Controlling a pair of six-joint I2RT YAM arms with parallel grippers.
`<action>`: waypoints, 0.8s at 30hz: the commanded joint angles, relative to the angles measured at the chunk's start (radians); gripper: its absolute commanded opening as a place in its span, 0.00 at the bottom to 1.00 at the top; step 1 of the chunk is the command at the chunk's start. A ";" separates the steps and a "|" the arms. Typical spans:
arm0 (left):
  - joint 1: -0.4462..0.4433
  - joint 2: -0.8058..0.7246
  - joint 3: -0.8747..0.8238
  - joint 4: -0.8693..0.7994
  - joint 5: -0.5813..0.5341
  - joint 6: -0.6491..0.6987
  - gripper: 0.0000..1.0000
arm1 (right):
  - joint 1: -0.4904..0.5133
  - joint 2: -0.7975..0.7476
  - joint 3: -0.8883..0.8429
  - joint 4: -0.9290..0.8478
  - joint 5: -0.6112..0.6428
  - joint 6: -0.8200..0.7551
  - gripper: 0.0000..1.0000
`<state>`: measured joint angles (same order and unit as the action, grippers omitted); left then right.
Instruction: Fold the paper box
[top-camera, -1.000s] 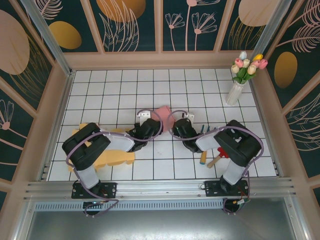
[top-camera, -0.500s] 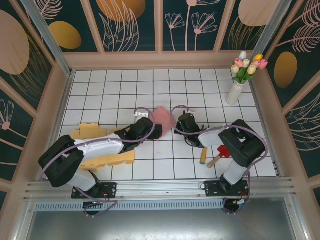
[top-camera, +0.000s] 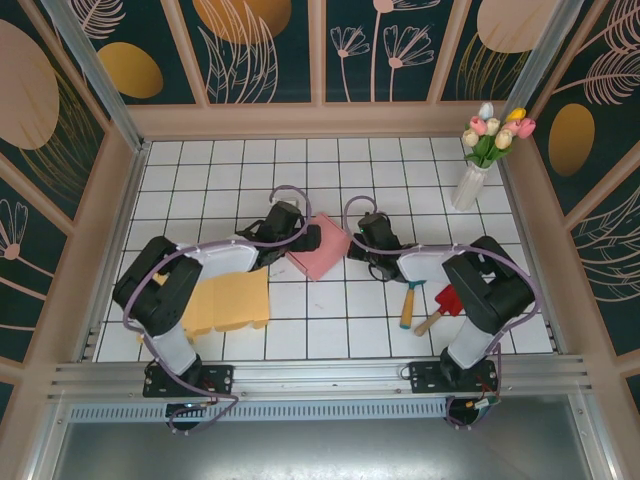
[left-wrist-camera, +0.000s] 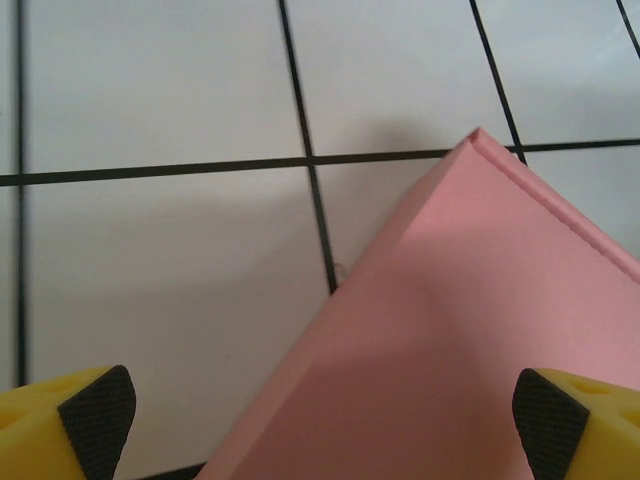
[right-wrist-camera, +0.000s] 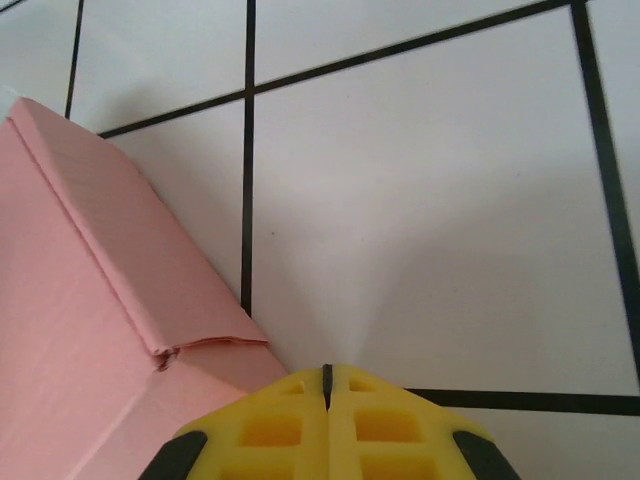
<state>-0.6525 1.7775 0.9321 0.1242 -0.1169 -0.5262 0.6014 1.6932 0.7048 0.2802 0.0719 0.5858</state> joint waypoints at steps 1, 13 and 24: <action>0.005 0.050 0.034 0.071 0.097 0.042 0.97 | -0.018 0.037 0.015 0.032 -0.080 0.014 0.00; -0.022 0.112 -0.073 0.383 0.462 -0.026 0.87 | -0.040 0.098 0.049 0.142 -0.242 -0.050 0.00; -0.076 0.120 0.004 0.194 0.252 -0.143 0.88 | -0.040 -0.013 0.042 0.042 -0.126 -0.095 0.00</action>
<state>-0.6857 1.9011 0.9169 0.3840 0.1276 -0.6083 0.5320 1.7573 0.7341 0.3374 -0.0544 0.5209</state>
